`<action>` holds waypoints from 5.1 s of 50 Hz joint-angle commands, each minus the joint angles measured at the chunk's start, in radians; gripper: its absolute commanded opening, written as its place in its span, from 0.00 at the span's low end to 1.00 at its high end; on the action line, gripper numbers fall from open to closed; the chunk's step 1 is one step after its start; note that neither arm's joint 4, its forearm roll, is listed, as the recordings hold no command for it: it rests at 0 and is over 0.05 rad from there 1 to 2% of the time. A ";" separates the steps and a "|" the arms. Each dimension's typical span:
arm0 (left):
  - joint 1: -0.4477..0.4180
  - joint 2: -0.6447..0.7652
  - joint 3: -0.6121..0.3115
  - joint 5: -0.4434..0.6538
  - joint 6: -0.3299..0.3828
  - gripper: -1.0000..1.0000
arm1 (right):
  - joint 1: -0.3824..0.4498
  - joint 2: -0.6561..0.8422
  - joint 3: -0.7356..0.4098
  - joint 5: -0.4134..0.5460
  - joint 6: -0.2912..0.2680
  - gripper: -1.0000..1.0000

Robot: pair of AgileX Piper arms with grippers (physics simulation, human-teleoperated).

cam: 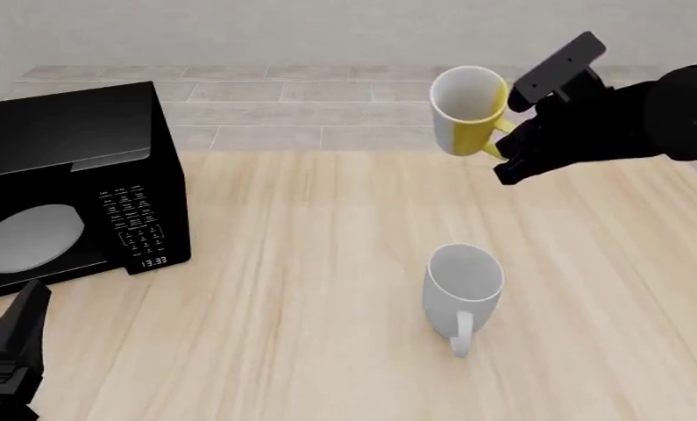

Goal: Put the yellow and white mug to the front of the white mug.

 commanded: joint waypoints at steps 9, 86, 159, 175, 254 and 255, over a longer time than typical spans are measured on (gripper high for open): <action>0.000 0.000 0.000 0.000 0.000 1.00 | -0.019 0.009 0.030 -0.038 0.035 0.00; 0.000 0.000 0.000 0.000 0.000 1.00 | -0.064 0.315 0.065 -0.274 0.114 0.00; 0.000 0.000 0.000 0.000 0.000 1.00 | -0.082 0.485 0.033 -0.344 0.147 0.00; 0.000 0.000 0.000 0.000 0.000 1.00 | -0.086 0.525 0.015 -0.348 0.147 0.00; 0.000 0.000 0.000 0.000 0.000 1.00 | -0.067 0.319 0.045 -0.251 0.134 1.00; 0.000 0.000 0.000 0.000 0.000 1.00 | -0.067 0.310 0.048 -0.245 0.134 1.00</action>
